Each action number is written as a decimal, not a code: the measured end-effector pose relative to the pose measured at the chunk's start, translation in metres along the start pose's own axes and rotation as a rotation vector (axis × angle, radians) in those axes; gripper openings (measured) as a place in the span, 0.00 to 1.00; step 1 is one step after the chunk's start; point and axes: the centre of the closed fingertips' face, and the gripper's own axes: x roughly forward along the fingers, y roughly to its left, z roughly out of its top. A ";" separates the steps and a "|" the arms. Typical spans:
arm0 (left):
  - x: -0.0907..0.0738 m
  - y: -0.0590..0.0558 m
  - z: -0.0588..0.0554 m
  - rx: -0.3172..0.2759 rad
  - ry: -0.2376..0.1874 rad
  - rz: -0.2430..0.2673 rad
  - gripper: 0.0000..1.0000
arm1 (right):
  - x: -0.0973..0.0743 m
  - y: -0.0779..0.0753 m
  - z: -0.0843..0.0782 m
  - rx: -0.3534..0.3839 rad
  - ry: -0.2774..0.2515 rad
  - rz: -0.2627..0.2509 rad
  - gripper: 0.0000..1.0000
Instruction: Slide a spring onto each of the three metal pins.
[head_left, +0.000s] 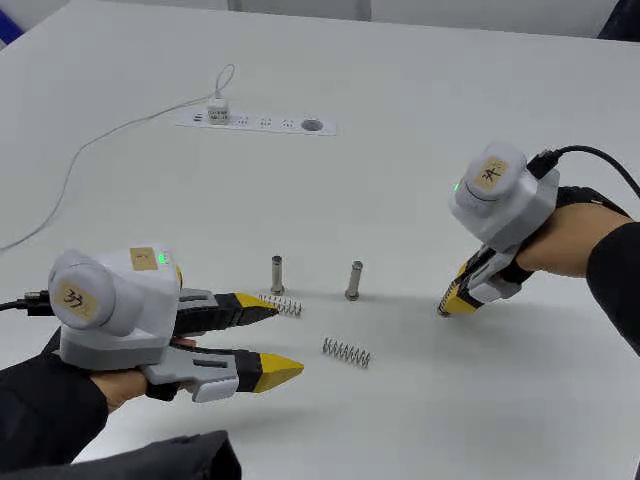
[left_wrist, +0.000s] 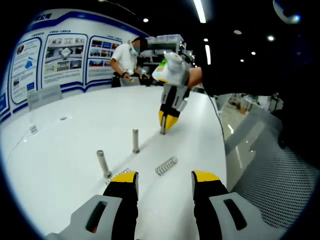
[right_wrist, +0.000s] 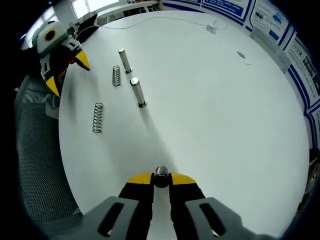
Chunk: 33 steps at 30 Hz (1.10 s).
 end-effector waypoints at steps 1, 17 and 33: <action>0.000 0.000 0.000 -0.001 0.000 0.000 0.44 | 0.000 0.000 0.000 0.002 -0.002 0.000 0.13; 0.000 0.000 0.001 0.000 -0.008 0.003 0.44 | -0.012 0.002 -0.004 0.049 -0.055 -0.030 0.25; 0.000 0.000 0.002 0.002 -0.013 0.001 0.45 | -0.025 0.019 -0.018 0.101 -0.080 -0.058 0.25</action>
